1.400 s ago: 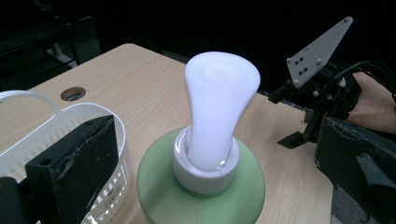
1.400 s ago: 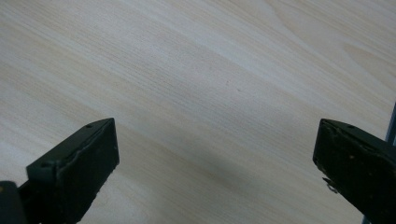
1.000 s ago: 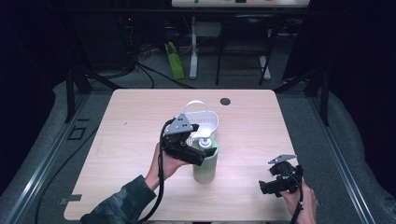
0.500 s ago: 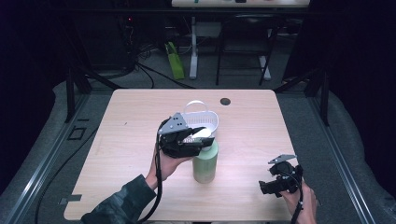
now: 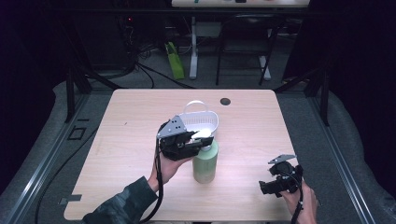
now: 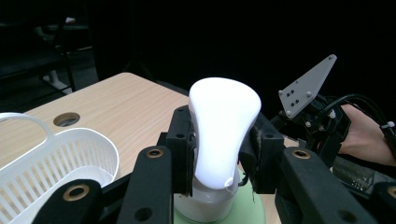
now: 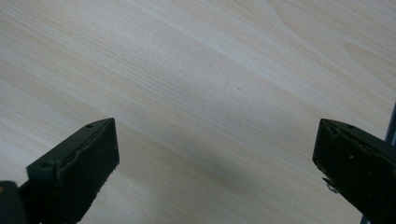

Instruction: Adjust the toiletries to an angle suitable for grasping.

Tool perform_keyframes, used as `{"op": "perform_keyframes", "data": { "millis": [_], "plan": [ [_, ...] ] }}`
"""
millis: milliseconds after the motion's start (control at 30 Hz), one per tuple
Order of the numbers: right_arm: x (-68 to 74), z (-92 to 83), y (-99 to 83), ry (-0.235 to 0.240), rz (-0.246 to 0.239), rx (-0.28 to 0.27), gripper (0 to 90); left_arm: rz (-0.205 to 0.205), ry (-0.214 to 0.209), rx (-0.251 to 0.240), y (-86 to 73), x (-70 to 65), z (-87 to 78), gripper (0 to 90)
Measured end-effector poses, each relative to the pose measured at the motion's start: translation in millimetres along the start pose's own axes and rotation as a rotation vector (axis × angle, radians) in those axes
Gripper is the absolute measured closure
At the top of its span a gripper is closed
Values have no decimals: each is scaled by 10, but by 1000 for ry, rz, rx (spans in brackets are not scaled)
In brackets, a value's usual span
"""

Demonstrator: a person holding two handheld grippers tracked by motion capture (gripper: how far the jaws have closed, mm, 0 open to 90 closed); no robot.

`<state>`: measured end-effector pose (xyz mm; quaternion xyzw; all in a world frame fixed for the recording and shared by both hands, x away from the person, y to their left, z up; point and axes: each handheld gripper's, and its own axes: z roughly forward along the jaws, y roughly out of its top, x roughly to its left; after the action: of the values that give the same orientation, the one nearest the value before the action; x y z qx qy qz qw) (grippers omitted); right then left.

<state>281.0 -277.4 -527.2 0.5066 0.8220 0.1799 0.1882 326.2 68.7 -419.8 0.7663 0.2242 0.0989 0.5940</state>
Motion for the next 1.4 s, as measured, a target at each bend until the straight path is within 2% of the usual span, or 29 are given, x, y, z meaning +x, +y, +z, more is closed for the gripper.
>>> {"op": "perform_keyframes", "data": {
  "millis": [500,867,1067,1400],
  "plan": [
    [-2,-6,-1,0,4,-2,0,-14,-2,-34,-17,16,-25,669],
    [-8,-18,-1,-2,-2,-8,0,-4,3,-68,74,-2,-115,666],
    [-3,-17,-1,-1,0,-6,0,-17,6,-92,119,-2,-161,663],
    [4,-27,-1,-2,-2,-9,0,-3,6,-103,215,-6,-198,663]
  ]
}}
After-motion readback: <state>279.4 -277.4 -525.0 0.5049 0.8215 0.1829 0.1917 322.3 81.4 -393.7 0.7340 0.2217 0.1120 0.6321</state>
